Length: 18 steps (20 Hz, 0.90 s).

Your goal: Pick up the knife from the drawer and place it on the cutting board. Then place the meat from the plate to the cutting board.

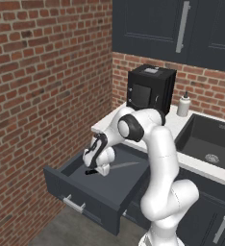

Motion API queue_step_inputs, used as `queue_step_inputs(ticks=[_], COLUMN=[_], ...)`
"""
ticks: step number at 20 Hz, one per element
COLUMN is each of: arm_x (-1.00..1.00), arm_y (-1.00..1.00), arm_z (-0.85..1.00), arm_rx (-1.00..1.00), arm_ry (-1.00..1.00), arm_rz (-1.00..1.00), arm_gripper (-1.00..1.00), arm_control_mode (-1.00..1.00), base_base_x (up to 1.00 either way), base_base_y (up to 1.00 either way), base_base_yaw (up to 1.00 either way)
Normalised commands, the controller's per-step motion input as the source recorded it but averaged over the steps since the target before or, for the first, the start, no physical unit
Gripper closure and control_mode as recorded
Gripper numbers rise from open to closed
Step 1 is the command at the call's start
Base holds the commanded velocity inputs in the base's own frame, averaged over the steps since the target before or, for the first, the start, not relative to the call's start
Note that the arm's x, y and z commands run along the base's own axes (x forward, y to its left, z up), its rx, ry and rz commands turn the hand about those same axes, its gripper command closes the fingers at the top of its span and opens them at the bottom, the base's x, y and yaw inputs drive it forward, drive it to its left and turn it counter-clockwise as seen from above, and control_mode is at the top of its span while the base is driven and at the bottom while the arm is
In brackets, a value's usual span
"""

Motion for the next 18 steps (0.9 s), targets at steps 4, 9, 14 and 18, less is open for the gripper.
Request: queue_step_inputs(ticks=[4, 9, 14, 18], arm_x=[0.02, 0.0, -0.15, -0.45], arm_y=[0.02, 0.11, 0.41, 0.35], arm_z=[-0.25, -0.26, -0.41, -0.59], arm_rx=[0.0, 0.0, 0.0, 0.0], arm_ry=[0.0, 0.0, 0.0, 0.0], arm_rz=[0.0, 0.0, 0.0, 0.0], arm_gripper=[-1.0, 1.0, 1.0, 1.0], arm_control_mode=[-1.0, -1.0, -1.0, -1.0], base_base_x=[0.0, 0.0, 0.0, 0.0], base_base_y=[0.0, 0.0, 0.0, 0.0], base_base_yaw=[0.0, 0.0, 0.0, 0.0])
